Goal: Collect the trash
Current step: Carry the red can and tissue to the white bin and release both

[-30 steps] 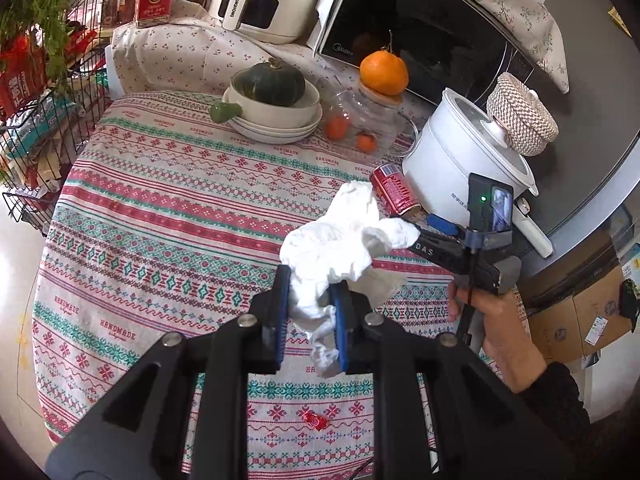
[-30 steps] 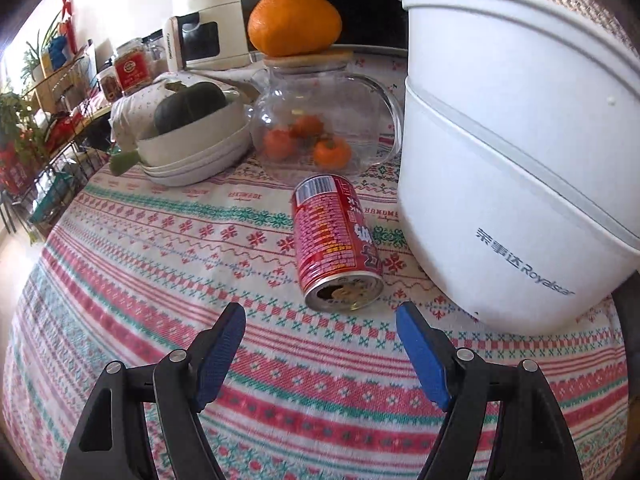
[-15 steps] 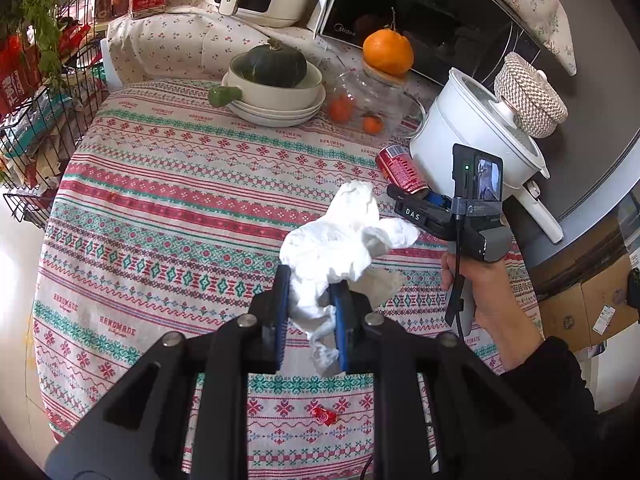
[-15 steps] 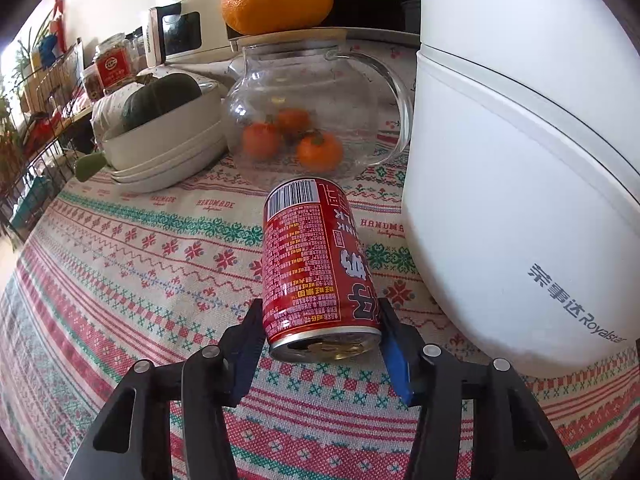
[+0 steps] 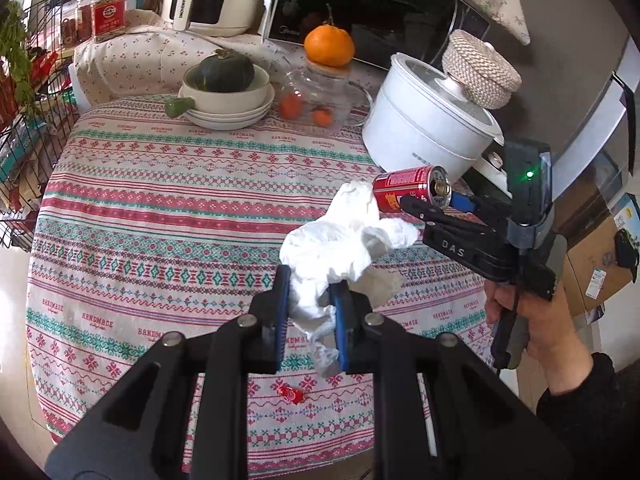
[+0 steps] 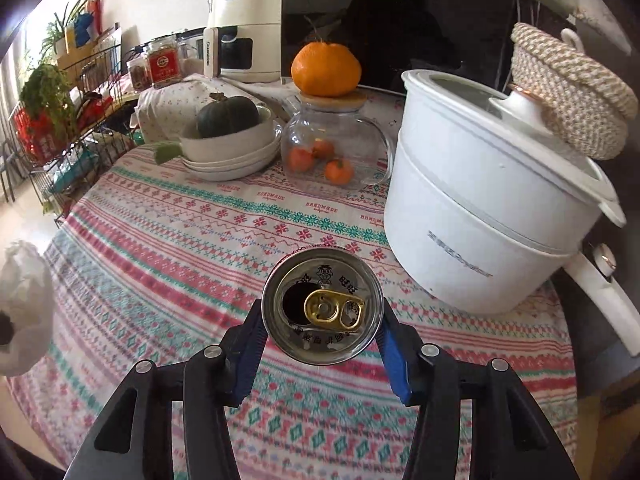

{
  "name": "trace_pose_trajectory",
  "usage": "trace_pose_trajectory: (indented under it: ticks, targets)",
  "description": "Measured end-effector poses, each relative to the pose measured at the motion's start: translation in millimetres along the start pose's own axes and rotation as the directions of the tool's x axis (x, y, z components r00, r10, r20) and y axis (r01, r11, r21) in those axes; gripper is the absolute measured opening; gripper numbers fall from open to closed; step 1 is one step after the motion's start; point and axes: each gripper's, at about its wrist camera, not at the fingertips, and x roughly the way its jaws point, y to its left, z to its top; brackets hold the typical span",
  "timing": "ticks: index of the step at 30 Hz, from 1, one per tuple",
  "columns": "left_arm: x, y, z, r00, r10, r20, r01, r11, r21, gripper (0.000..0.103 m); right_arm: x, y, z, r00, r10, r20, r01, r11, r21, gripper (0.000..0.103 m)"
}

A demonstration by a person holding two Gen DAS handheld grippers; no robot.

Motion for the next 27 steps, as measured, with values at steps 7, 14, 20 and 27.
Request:
trace_pose_trajectory:
  ticks: [7, 14, 20, 27]
  targets:
    - [-21.6, -39.6, -18.2, 0.998, -0.054, 0.026, 0.051, 0.993, 0.106, 0.021, -96.0, -11.1, -42.0, 0.999, -0.036, -0.007, 0.036, 0.999, 0.036, 0.053]
    - [-24.0, -86.3, -46.2, 0.994, -0.112, -0.014, 0.112, 0.966, 0.231, 0.021, -181.2, -38.7, -98.2, 0.995, -0.089, -0.037, 0.093, 0.986, 0.138, 0.053]
    - [-14.6, -127.8, -79.9, 0.979, -0.171, -0.106, 0.196, 0.93, 0.311, 0.021, -216.0, -69.7, -161.3, 0.986, -0.139, -0.089, 0.156, 0.959, 0.238, 0.053]
    - [12.4, -189.5, -130.4, 0.949, -0.197, -0.244, 0.287, 0.859, 0.425, 0.021, -221.8, -108.1, -231.4, 0.971, -0.135, -0.199, 0.198, 0.918, 0.343, 0.053]
